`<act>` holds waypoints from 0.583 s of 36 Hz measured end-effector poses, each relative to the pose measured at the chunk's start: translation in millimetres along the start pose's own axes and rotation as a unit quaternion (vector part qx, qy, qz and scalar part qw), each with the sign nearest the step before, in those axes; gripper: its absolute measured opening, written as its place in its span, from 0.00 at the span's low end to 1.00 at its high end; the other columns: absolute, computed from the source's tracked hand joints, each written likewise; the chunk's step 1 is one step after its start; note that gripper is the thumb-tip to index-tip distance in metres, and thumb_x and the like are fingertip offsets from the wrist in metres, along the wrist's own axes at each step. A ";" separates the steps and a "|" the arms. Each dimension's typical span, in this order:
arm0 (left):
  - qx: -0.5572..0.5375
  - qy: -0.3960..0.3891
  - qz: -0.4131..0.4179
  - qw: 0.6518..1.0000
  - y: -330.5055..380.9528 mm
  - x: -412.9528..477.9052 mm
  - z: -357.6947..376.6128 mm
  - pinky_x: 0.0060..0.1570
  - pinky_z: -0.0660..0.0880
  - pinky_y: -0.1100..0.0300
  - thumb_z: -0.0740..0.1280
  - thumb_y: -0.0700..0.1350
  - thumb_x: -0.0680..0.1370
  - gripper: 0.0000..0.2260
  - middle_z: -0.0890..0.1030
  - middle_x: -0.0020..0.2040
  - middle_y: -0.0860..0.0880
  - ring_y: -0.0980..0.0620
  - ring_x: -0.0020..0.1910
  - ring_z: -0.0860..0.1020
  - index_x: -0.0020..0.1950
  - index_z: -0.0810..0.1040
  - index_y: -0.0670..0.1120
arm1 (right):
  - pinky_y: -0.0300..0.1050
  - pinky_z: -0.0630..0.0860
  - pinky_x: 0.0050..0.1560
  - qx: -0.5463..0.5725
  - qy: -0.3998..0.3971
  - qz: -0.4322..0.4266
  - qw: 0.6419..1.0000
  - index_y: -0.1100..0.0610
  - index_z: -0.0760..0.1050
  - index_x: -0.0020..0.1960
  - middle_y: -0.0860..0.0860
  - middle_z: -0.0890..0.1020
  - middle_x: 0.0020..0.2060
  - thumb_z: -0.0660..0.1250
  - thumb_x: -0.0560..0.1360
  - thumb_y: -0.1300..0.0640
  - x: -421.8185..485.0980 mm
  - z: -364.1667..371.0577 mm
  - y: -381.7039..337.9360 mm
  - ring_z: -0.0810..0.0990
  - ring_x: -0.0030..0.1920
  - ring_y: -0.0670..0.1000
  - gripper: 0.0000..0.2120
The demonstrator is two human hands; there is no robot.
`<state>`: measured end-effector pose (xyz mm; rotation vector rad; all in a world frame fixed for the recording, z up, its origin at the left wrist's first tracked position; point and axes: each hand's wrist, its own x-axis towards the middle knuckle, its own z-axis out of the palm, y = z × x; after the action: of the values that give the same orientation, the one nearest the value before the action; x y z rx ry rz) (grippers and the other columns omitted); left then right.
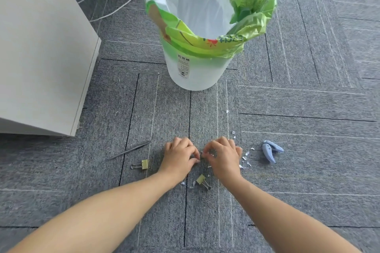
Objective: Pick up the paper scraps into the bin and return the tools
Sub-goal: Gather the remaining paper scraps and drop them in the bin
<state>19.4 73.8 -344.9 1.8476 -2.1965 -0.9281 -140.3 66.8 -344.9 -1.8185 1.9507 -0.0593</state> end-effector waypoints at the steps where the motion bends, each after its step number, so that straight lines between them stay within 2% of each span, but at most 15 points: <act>1: 0.000 0.000 -0.001 1.000 0.2 -0.1 0.3 0.59 0.56 0.57 0.67 0.56 0.76 0.04 0.68 0.50 0.62 0.56 0.58 0.64 0.47 0.77 0.58 | 0.44 0.53 0.48 -0.002 -0.002 0.000 1.000 0.41 0.78 0.45 0.38 0.72 0.46 0.71 0.71 0.42 0.4 0.5 0.1 0.65 0.52 0.44 0.06; 5: -0.019 0.004 -0.004 1.000 0.2 -0.2 0.0 0.59 0.56 0.56 0.68 0.57 0.74 0.04 0.69 0.49 0.63 0.57 0.57 0.63 0.45 0.78 0.59 | 0.44 0.53 0.49 0.005 0.004 -0.003 1.000 0.42 0.78 0.45 0.38 0.72 0.47 0.70 0.72 0.43 -1.7 1.7 2.0 0.66 0.52 0.45 0.05; 9: -0.021 0.012 -0.008 1.000 -3.1 1.1 0.3 0.58 0.56 0.58 0.69 0.58 0.73 0.06 0.71 0.49 0.63 0.58 0.56 0.64 0.46 0.79 0.59 | 0.44 0.55 0.50 0.049 0.038 0.019 0.998 0.42 0.78 0.43 0.38 0.72 0.46 0.69 0.72 0.43 -13.1 -1.1 15.0 0.66 0.51 0.44 0.04; 12: -0.018 0.021 -0.005 1.000 -4.7 0.3 2.6 0.58 0.56 0.58 0.69 0.58 0.73 0.07 0.72 0.50 0.62 0.57 0.56 0.65 0.47 0.79 0.57 | 0.44 0.55 0.51 0.054 0.030 0.041 0.997 0.41 0.77 0.43 0.38 0.72 0.46 0.70 0.72 0.44 -20.7 -3.3 27.1 0.66 0.52 0.44 0.03; 18: 0.001 0.031 -0.005 0.999 -3.7 2.3 1.4 0.57 0.57 0.60 0.69 0.57 0.73 0.12 0.72 0.52 0.60 0.57 0.56 0.65 0.56 0.75 0.58 | 0.44 0.56 0.50 0.054 0.004 0.045 0.998 0.40 0.77 0.42 0.37 0.72 0.45 0.70 0.70 0.42 -29.3 -2.7 35.1 0.66 0.51 0.43 0.05; 21: 0.003 0.033 -0.006 0.999 -3.0 3.2 0.2 0.56 0.57 0.59 0.70 0.57 0.73 0.12 0.72 0.52 0.60 0.57 0.56 0.65 0.55 0.77 0.60 | 0.44 0.57 0.51 0.050 0.004 0.048 0.998 0.40 0.77 0.43 0.37 0.73 0.45 0.70 0.70 0.41 -28.1 -3.0 33.1 0.66 0.51 0.44 0.05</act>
<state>21.0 70.7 -347.5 1.8694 -2.1538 -0.8507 -172.0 96.7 -345.0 -1.6619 2.0015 -0.1311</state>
